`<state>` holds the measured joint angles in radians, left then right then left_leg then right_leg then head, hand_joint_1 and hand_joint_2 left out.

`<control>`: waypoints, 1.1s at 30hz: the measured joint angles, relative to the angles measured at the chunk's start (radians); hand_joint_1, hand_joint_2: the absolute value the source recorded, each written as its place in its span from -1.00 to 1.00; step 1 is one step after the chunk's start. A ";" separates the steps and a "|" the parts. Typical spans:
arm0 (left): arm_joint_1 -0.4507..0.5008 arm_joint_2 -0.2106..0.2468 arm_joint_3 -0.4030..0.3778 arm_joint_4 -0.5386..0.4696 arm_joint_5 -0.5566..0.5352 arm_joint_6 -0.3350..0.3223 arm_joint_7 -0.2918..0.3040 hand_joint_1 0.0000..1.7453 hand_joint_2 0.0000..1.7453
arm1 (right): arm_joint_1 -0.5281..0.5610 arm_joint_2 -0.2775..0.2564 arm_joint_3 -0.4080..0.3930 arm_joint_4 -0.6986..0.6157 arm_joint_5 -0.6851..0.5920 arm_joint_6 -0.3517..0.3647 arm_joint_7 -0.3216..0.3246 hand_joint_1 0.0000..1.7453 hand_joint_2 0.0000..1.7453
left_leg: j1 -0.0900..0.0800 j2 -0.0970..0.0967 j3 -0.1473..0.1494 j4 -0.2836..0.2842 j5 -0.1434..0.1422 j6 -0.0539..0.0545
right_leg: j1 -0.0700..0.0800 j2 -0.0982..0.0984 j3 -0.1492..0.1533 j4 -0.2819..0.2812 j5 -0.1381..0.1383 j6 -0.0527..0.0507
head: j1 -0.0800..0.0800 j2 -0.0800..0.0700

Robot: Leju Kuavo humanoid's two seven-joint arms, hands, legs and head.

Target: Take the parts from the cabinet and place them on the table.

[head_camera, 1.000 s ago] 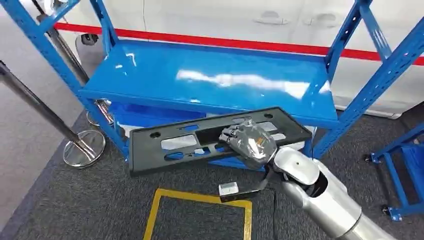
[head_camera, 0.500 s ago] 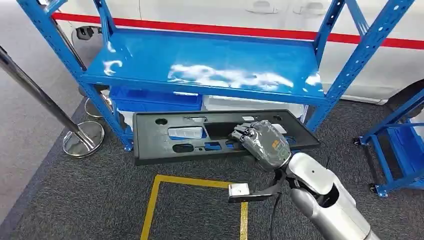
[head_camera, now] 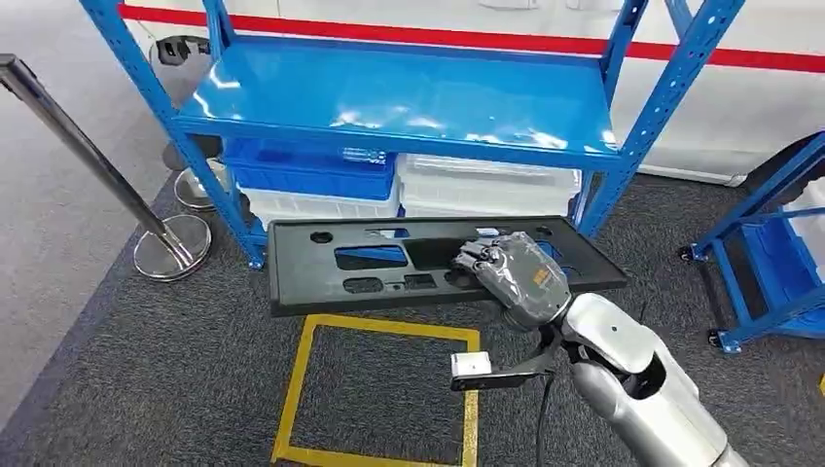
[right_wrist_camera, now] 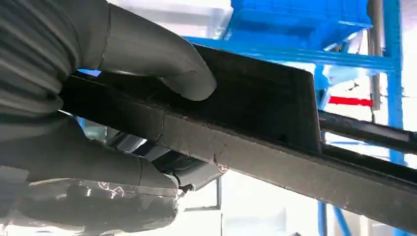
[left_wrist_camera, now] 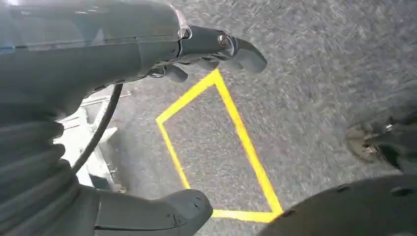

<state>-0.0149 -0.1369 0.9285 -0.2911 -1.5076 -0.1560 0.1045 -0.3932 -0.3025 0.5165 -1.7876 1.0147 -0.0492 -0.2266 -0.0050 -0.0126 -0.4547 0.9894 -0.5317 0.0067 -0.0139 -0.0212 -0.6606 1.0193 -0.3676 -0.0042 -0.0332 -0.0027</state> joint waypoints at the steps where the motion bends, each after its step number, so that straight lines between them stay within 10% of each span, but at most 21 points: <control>1: 0.000 0.000 0.000 0.000 0.000 0.000 0.000 -1.00 1.00 | -0.001 0.000 0.000 0.000 0.000 0.000 -0.001 1.00 1.00 | -0.002 0.003 -0.006 -0.004 0.009 0.008 | 0.000 0.001 -0.001 -0.003 0.012 0.007 | 0.000 0.000; 2: 0.000 0.000 0.001 0.000 0.000 0.000 0.000 -1.00 1.00 | -0.001 0.000 0.000 0.002 0.000 0.000 -0.001 1.00 1.00 | 0.009 0.005 -0.010 -0.017 0.028 0.021 | 0.002 0.004 -0.007 0.000 0.006 0.013 | 0.000 0.000; 5: -0.004 0.000 0.002 0.000 0.002 0.000 0.000 -1.00 1.00 | -0.002 0.005 0.000 0.004 -0.003 0.001 -0.001 1.00 1.00 | 0.004 0.011 -0.057 -0.011 0.067 0.037 | -0.002 0.011 -0.047 0.151 -0.184 0.017 | 0.000 0.000; 7: -0.004 0.000 0.010 0.000 0.011 0.000 -0.004 -1.00 1.00 | -0.002 0.005 0.001 0.008 -0.009 0.005 -0.004 1.00 1.00 | 0.002 0.010 -0.096 -0.002 0.092 0.037 | -0.003 0.011 -0.060 0.278 -0.235 0.020 | 0.000 0.000; 9: -0.006 0.000 0.026 0.000 0.018 -0.003 -0.010 -1.00 1.00 | -0.007 0.005 0.006 0.015 -0.015 0.011 -0.006 1.00 1.00 | 0.001 0.011 -0.141 0.013 0.112 0.034 | -0.003 0.010 -0.030 0.301 -0.162 0.021 | 0.000 0.000; 11: -0.010 0.000 0.045 0.000 0.032 -0.011 -0.007 -1.00 1.00 | -0.018 0.005 0.014 0.024 -0.022 0.013 -0.009 1.00 1.00 | 0.001 0.010 -0.180 0.033 0.127 0.027 | -0.005 0.010 0.062 0.200 -0.106 0.017 | 0.000 0.000; 13: -0.015 0.000 0.062 0.000 0.045 -0.021 0.003 -1.00 1.00 | -0.041 0.005 0.026 0.034 -0.035 0.013 -0.012 1.00 1.00 | -0.003 0.011 -0.204 0.053 0.139 0.016 | 0.003 0.009 0.178 0.020 -0.179 0.010 | 0.000 0.000; 17: -0.019 0.000 0.098 0.000 0.053 -0.034 0.032 -1.00 1.00 | -0.061 0.005 0.039 0.057 -0.061 0.021 -0.019 1.00 1.00 | -0.001 0.004 -0.228 0.038 0.180 -0.008 | -0.001 0.004 0.150 -0.009 -0.155 -0.012 | 0.000 0.000; 21: -0.019 -0.002 0.119 0.000 0.056 -0.032 0.037 -1.00 1.00 | -0.068 -0.002 0.059 0.077 -0.066 0.026 -0.023 1.00 1.00 | 0.009 0.005 -0.276 0.237 -0.036 -0.038 | 0.003 -0.009 0.102 -0.006 -0.110 -0.030 | 0.000 0.000; 22: -0.020 -0.002 0.121 0.000 0.056 -0.030 0.037 -1.00 1.00 | -0.071 -0.003 0.061 0.082 -0.067 0.026 -0.022 1.00 1.00 | 0.010 0.005 -0.282 0.298 -0.053 -0.043 | 0.003 -0.011 0.086 -0.004 -0.099 -0.029 | 0.000 0.000; 24: -0.023 -0.002 0.126 0.000 0.056 -0.021 0.033 -1.00 1.00 | -0.072 -0.003 0.064 0.089 -0.071 0.025 -0.023 1.00 1.00 | 0.012 0.005 -0.250 0.323 0.009 -0.047 | 0.002 -0.013 0.050 0.005 -0.077 -0.026 | 0.000 0.000; 26: -0.025 -0.002 0.131 0.000 0.054 -0.018 0.022 -1.00 1.00 | -0.072 -0.003 0.067 0.093 -0.073 0.025 -0.023 1.00 1.00 | 0.014 0.005 -0.158 0.224 0.075 -0.044 | 0.001 -0.013 0.019 0.013 -0.059 -0.019 | 0.000 0.000; 28: -0.029 -0.002 0.134 0.000 0.050 -0.018 0.014 -1.00 1.00 | -0.075 -0.003 0.068 0.095 -0.075 0.024 -0.023 1.00 1.00 | 0.008 -0.007 -0.030 0.037 0.013 -0.030 | 0.004 -0.012 0.003 0.017 -0.042 -0.007 | 0.000 0.000; 33: -0.023 -0.004 0.140 0.000 0.043 -0.043 -0.063 -1.00 1.00 | -0.080 -0.004 0.071 0.103 -0.082 0.024 -0.025 1.00 1.00 | 0.012 -0.002 -0.041 -0.005 0.043 0.011 | -0.002 -0.008 -0.011 0.006 -0.022 0.019 | 0.000 0.000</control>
<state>-0.0380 -0.1408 1.0681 -0.2914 -1.4648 -0.1994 0.0418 -0.4734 -0.3063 0.5871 -1.6850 0.9323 -0.0248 -0.2514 0.0074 -0.0146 -0.4954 0.9847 -0.4886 0.0179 -0.0160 -0.0293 -0.6715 1.0251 -0.3893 0.0147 -0.0332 -0.0027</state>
